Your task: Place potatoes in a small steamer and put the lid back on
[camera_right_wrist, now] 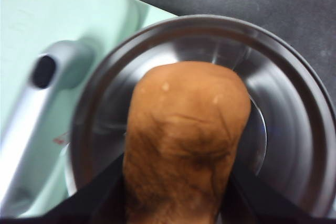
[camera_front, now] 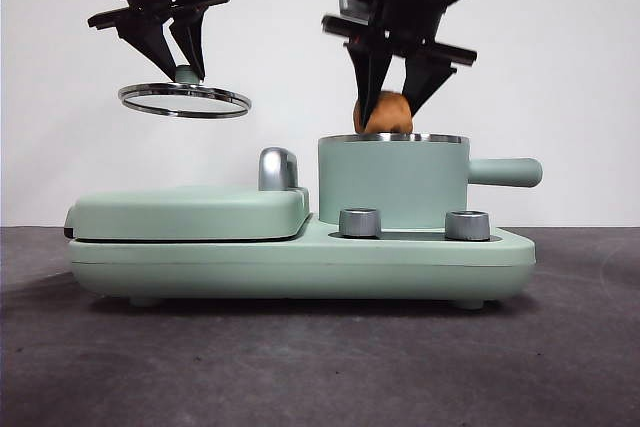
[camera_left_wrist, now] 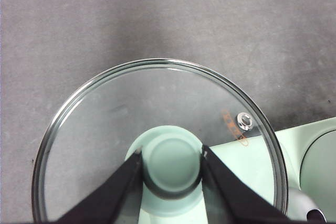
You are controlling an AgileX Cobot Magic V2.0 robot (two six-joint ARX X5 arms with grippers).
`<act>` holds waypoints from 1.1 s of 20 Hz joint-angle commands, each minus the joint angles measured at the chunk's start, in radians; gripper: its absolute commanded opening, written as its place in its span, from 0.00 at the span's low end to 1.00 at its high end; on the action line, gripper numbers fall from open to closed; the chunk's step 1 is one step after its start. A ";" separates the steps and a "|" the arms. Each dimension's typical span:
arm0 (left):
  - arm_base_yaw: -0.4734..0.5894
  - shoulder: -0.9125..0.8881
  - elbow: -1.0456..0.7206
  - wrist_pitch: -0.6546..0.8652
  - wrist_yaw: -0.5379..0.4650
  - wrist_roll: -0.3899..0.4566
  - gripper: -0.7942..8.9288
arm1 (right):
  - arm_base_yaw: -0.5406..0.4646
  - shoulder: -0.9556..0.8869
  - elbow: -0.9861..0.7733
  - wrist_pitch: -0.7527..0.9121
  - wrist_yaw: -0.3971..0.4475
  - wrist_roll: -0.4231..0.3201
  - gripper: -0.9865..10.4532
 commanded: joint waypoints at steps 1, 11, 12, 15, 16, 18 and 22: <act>-0.005 -0.016 0.046 0.018 0.001 -0.005 0.10 | 0.002 0.041 0.035 -0.003 0.003 -0.028 0.10; -0.036 -0.016 0.046 0.015 0.001 -0.005 0.10 | -0.003 0.072 0.035 -0.071 0.000 -0.050 0.11; -0.039 -0.016 0.046 0.014 0.001 -0.005 0.10 | -0.005 0.072 0.035 -0.066 0.001 -0.050 0.14; -0.044 -0.016 0.046 0.015 0.001 -0.005 0.10 | -0.008 0.071 0.037 -0.061 0.000 -0.047 0.32; -0.044 -0.016 0.046 0.013 0.001 -0.005 0.10 | -0.008 0.071 0.045 -0.062 0.002 -0.047 0.37; -0.044 -0.016 0.046 0.006 0.001 -0.011 0.10 | -0.008 0.071 0.074 -0.064 0.002 -0.047 0.46; -0.048 -0.016 0.046 -0.013 0.001 -0.024 0.10 | -0.008 0.066 0.232 -0.111 0.008 -0.044 0.47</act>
